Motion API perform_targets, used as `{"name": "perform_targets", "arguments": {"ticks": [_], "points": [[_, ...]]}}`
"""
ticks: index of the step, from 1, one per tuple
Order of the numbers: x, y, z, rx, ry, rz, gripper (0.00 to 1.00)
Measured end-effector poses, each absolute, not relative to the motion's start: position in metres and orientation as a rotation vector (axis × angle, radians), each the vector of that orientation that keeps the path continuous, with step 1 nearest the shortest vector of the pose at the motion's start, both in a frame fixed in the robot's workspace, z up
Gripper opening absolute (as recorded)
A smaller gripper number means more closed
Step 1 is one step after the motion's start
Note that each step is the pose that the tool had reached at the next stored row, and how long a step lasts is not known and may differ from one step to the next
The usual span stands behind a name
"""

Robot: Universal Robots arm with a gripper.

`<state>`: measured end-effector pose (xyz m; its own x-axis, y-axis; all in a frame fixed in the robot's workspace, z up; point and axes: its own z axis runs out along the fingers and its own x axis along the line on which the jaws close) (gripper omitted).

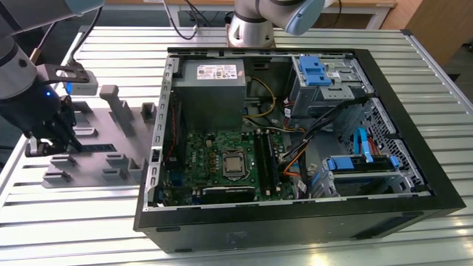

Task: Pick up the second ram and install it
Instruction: 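Pick up the second ram and move it above second insertion slot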

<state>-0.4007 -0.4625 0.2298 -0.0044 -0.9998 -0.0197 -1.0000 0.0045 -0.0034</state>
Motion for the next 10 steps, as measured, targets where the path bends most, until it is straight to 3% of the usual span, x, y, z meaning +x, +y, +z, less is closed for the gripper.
{"name": "perform_targets", "arguments": {"ticks": [10], "points": [[-0.4008,-0.4625,0.2322,-2.205,2.215,0.018,0.14]]}}
